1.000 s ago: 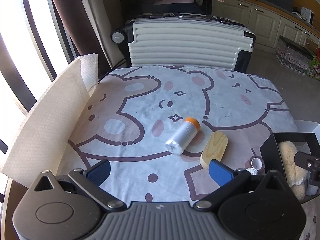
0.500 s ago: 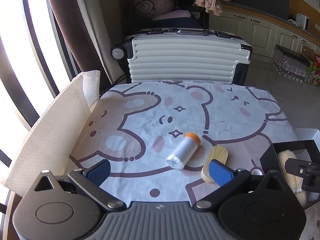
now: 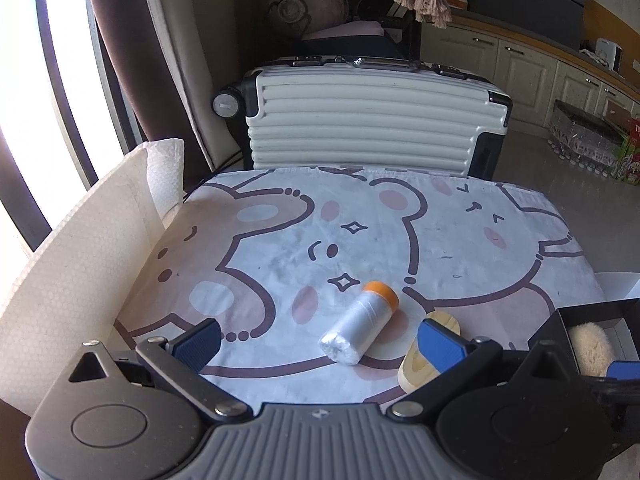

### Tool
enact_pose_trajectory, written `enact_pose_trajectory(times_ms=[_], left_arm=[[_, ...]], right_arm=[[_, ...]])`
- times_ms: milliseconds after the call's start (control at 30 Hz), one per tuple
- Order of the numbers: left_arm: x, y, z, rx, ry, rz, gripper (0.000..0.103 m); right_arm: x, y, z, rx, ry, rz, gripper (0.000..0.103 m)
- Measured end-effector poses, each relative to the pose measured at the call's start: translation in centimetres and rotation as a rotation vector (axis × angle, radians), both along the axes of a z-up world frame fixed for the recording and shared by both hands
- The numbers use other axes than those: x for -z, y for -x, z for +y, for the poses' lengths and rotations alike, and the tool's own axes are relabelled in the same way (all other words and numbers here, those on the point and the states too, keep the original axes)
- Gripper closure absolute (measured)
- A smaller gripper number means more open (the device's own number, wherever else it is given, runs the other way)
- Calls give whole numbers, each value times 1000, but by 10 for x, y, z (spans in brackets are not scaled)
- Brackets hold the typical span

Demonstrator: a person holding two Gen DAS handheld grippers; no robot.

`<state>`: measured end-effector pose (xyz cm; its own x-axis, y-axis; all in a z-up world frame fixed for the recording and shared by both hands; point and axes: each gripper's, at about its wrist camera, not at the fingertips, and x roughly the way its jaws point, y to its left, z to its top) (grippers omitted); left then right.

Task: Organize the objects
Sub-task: 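Move the left tool over the wooden oval brush while the right tool moves over the white yarn ball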

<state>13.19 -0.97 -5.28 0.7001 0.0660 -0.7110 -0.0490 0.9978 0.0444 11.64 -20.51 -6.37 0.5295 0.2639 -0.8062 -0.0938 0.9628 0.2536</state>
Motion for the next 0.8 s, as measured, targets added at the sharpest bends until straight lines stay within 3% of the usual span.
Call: enact_pose_trajectory(times_ms=[167,267,333,433,800], left_arm=[[8,-14,2,7,12,5,2],[12,-23,5,15,47,15,9],[14,-28,6,20,70,22,13],[19,-36,6,34,97,35,20],[42,-59,-13,131,139,123,41]], right_arm=[[19,-19,8,4,-8,109,0],[30,-27,14,-19,-15,159,1],[36,-33,18,-33,-9,186,16],[45,-39,24,-45,13,228,25],[69,-51,39,-97,123,317,42]])
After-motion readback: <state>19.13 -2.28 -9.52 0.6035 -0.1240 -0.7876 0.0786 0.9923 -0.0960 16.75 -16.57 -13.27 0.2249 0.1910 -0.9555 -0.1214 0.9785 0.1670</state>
